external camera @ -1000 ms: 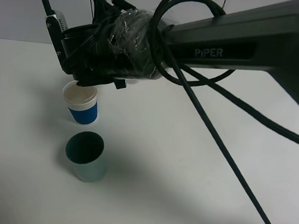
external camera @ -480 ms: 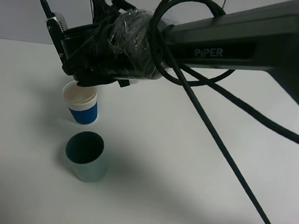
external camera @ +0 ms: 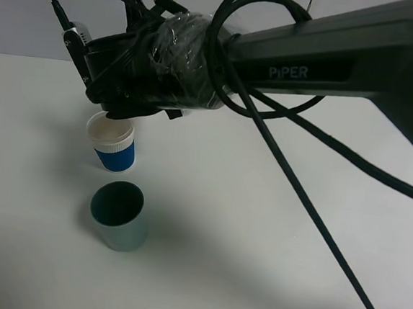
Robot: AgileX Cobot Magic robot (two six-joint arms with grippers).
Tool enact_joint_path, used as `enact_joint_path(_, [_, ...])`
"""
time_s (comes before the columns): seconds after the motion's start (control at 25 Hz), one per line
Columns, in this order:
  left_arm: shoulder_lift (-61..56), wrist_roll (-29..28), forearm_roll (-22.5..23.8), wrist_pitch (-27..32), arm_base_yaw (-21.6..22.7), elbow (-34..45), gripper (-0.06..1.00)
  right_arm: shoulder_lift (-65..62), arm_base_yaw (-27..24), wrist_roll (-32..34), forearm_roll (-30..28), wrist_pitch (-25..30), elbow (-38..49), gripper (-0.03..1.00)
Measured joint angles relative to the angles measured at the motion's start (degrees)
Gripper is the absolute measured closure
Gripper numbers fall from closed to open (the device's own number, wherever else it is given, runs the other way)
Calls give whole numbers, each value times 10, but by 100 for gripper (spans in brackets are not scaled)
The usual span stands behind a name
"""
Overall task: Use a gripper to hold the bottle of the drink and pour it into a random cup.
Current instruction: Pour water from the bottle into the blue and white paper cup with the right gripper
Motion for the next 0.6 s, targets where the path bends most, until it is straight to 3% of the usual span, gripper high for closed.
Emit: enact_joint_path(0.6, [0, 0, 0, 0, 0, 0, -4, 0, 0, -37, 0, 1, 0, 40])
